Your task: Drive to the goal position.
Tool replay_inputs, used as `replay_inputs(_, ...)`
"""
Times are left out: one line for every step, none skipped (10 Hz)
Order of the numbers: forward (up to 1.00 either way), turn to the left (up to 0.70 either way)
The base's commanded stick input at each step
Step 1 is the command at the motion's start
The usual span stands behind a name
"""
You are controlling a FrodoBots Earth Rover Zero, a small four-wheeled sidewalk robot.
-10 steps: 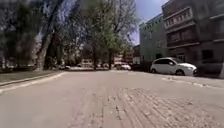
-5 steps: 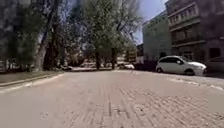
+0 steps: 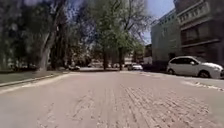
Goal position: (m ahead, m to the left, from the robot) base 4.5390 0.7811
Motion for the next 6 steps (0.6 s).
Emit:
replay_inputs(1.0, 0.0)
replay_inputs(1.0, 0.0)
replay_inputs(1.0, 0.0)
replay_inputs(1.0, 0.0)
replay_inputs(1.0, 0.0)
replay_inputs(1.0, 0.0)
